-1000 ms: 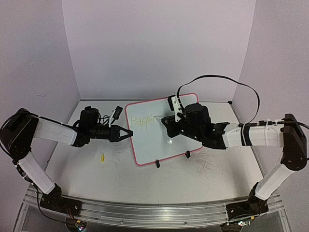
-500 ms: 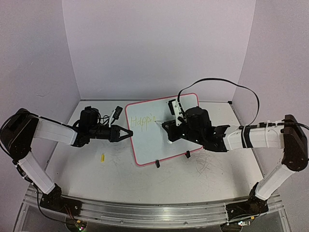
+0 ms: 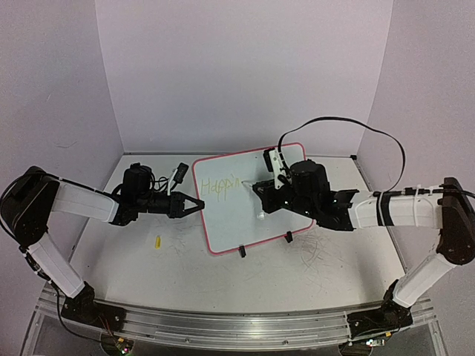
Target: Write a sentence on the whiteboard
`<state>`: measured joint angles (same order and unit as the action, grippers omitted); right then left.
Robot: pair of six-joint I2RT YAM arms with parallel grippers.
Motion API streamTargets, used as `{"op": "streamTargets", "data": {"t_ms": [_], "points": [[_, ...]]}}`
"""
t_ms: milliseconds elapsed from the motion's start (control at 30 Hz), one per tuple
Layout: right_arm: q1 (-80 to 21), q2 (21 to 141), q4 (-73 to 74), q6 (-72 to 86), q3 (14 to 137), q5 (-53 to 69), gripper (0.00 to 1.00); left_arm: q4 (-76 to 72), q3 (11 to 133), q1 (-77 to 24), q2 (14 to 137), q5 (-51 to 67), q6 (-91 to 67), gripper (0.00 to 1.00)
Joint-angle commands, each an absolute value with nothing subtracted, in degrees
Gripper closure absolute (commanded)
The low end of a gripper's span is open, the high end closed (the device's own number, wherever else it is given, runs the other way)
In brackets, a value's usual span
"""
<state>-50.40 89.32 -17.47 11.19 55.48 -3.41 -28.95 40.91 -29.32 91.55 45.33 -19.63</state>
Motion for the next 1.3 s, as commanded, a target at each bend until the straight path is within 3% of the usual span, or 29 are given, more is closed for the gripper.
{"op": "streamTargets", "data": {"t_ms": [0, 1267], "points": [[-50.1, 89.5, -19.0, 10.3, 57.9, -3.5, 1.00, -28.7, 43.1, -29.6, 89.7, 45.8, -18.5, 1.00], [-48.7, 89.9, -19.2, 10.8, 58.0, -8.1, 1.00, -28.5, 43.4, -29.5, 89.6, 45.8, -18.5, 1.00]]}}
